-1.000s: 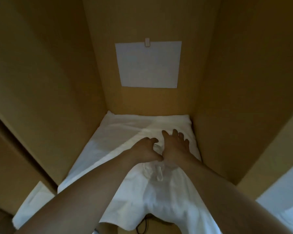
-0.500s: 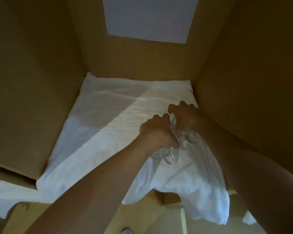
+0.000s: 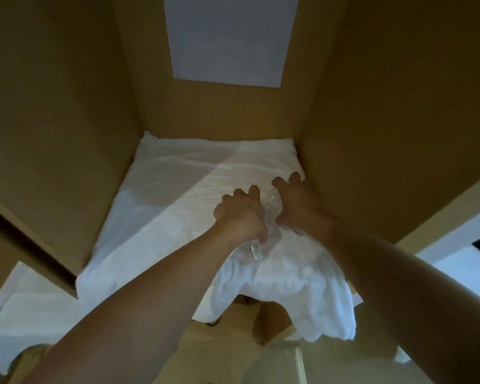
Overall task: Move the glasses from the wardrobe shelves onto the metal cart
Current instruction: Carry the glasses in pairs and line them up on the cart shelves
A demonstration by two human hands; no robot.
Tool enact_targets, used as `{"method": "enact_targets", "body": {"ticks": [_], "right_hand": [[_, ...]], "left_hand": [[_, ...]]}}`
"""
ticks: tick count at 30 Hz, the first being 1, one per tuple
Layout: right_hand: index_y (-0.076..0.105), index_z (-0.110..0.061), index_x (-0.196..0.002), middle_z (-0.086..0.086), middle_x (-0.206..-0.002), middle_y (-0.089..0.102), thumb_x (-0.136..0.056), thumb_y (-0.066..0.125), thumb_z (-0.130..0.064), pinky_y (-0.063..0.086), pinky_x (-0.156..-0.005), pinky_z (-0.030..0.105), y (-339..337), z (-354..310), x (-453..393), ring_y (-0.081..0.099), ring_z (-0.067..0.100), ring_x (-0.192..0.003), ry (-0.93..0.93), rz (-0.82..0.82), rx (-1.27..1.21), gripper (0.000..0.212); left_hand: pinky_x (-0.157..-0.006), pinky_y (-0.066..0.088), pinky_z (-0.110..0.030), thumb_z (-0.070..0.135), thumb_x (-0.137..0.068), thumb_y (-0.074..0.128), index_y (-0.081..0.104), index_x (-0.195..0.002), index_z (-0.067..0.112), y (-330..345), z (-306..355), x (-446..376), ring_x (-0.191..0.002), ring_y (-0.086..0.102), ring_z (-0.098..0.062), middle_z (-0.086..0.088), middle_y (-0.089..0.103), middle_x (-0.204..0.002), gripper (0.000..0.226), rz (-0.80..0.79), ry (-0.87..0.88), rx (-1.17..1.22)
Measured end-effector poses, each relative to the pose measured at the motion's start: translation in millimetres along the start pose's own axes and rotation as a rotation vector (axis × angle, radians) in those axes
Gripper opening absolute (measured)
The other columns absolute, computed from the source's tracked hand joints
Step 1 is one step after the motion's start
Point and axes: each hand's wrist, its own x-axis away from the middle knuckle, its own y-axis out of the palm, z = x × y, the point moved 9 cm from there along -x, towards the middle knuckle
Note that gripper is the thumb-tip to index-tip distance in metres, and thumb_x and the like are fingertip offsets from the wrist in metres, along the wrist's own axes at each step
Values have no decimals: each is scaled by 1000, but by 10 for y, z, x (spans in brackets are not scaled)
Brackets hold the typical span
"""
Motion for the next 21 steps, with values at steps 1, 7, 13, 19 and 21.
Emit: {"method": "enact_targets", "body": {"ticks": [1, 7, 13, 19, 21], "right_hand": [[34, -28, -146, 13, -138, 35, -71, 84, -26, 50, -87, 36, -30, 12, 119, 44, 36, -121, 5, 13, -20, 90], [37, -26, -145, 11, -138, 38, -72, 82, -26, 51, -87, 40, -313, 152, 961, 42, 34, -124, 1, 119, -162, 85], [40, -28, -145, 9, -130, 43, -68, 86, -27, 54, -88, 42, -766, 210, 1867, 44, 32, -118, 2, 252, -234, 90], [49, -33, -137, 3, -120, 47, -58, 89, -34, 50, -86, 35, -1294, 423, 2745, 50, 28, -113, 28, 414, -373, 89], [53, -33, -130, 1, -117, 48, -55, 92, -37, 48, -84, 34, -1486, 590, 3013, 51, 25, -109, 69, 479, -523, 85]], "left_hand": [[-72, 43, -36, 37, -60, 93, 38, -127, 20, -36, 7, 66, -111, 55, -30, -6, 51, -118, 87, 13, -11, -23], [-61, 41, -32, 38, -57, 90, 42, -110, 20, -312, 48, 674, -86, 56, -27, -4, 50, -102, 74, 175, -10, -71], [-55, 38, -30, 45, -52, 92, 44, -112, 21, -640, 276, 1545, -84, 55, -24, -1, 52, -104, 81, 298, 21, -96], [-67, 52, -35, 51, -51, 94, 48, -107, 21, -962, 507, 2353, -90, 61, -23, 1, 58, -99, 78, 455, 16, 17], [-64, 50, -33, 54, -49, 94, 49, -104, 23, -1090, 588, 2548, -88, 62, -21, 3, 60, -95, 78, 493, 16, 108]]}}
